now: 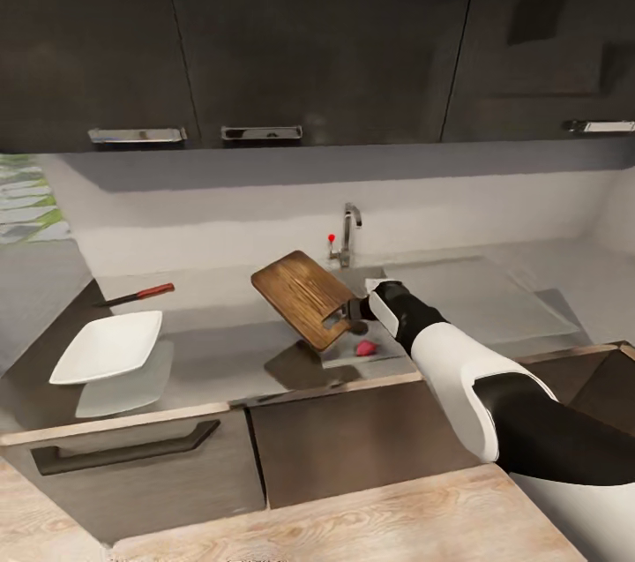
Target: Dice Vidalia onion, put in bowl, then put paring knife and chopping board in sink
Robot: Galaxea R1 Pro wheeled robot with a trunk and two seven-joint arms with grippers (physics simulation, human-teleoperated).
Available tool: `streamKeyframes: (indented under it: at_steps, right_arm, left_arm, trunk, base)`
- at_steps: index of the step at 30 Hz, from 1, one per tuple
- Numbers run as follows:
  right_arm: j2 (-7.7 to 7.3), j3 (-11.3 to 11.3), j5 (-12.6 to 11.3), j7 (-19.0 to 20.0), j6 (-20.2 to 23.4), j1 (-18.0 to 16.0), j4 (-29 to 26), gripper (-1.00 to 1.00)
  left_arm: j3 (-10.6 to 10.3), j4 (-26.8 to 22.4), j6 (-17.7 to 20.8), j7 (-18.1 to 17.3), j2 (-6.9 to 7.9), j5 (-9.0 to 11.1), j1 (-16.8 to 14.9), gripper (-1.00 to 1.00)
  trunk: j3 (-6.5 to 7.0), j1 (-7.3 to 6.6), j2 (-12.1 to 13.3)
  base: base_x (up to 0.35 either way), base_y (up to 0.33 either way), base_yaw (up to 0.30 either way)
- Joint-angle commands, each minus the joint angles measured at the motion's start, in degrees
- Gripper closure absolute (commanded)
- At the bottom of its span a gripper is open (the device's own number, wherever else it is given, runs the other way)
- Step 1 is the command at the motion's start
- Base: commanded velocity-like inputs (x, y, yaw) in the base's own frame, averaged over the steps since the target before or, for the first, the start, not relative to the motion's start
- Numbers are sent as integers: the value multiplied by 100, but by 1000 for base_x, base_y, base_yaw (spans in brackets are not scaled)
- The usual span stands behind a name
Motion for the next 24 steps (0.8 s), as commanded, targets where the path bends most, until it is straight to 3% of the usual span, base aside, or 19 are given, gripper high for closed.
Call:
streamKeyframes:
  at_steps: [1, 9, 13, 14, 17, 21, 24]
  right_arm:
    - [0, 29, -78, -40, 24, -5, -8, 100]
    - [0, 29, 2, -26, 17, -5, 25, 100]
    - [0, 33, 745, 216, -34, 1, 26, 100]
    - [0, 30, 1286, 589, -33, -1, 23, 100]
    - [0, 23, 2058, 1433, 10, -3, 15, 100]
    - [0, 12, 2853, 2541, 89, -1, -27, 100]
    - [0, 21, 3175, 3113, 162, 2, -46, 100]
  left_arm:
    - [3, -9, -6, 0, -2, 40, 3, -100]
    - [2, -15, -5, 0, -2, 40, 3, -100]
    - [4, -13, -6, -1, -2, 39, 3, -100]
    - [1, -13, -6, -2, -7, 39, 3, -100]
    - [-3, -12, -6, -6, -16, 40, 3, -100]
    - [-5, -9, -6, -8, -19, 40, 3, -100]
    - [-5, -10, -6, -9, -19, 40, 3, -100]
  trunk:
    - [-11, 4, -12]
    - [-11, 4, -12]
    - [-11, 4, -12]
    - [-11, 4, -12]
    - [-11, 4, -12]
    - [-11, 4, -12]
    - [-11, 4, -12]
  base:
    - [0, 0, 289]
    - [0, 0, 212]
    - [0, 0, 15]
    - [0, 0, 3]
    - [0, 0, 1]
    - [0, 0, 0]
    - [0, 0, 0]
